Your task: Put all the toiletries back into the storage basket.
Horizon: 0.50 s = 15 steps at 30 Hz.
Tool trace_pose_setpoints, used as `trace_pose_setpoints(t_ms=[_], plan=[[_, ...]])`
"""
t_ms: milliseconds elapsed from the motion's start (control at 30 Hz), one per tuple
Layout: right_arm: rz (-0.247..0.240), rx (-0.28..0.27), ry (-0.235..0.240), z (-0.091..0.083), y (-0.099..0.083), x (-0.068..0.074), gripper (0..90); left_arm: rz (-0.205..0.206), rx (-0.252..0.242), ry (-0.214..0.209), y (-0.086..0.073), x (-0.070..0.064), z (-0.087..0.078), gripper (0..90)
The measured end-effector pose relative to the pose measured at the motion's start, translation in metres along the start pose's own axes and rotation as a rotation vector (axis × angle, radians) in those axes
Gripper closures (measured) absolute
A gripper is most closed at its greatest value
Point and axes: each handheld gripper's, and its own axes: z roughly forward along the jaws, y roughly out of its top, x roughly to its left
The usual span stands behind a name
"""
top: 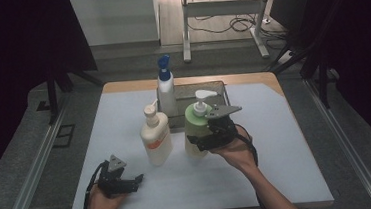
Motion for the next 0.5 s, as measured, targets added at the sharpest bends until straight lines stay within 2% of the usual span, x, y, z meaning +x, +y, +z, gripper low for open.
trace_pose_setpoints(t_ms=[500], plan=[[-0.034,0.004,-0.017,0.011,0.039,-0.014,12.6,0.0,-0.001,0.0,0.0,0.0,0.0,10.9]])
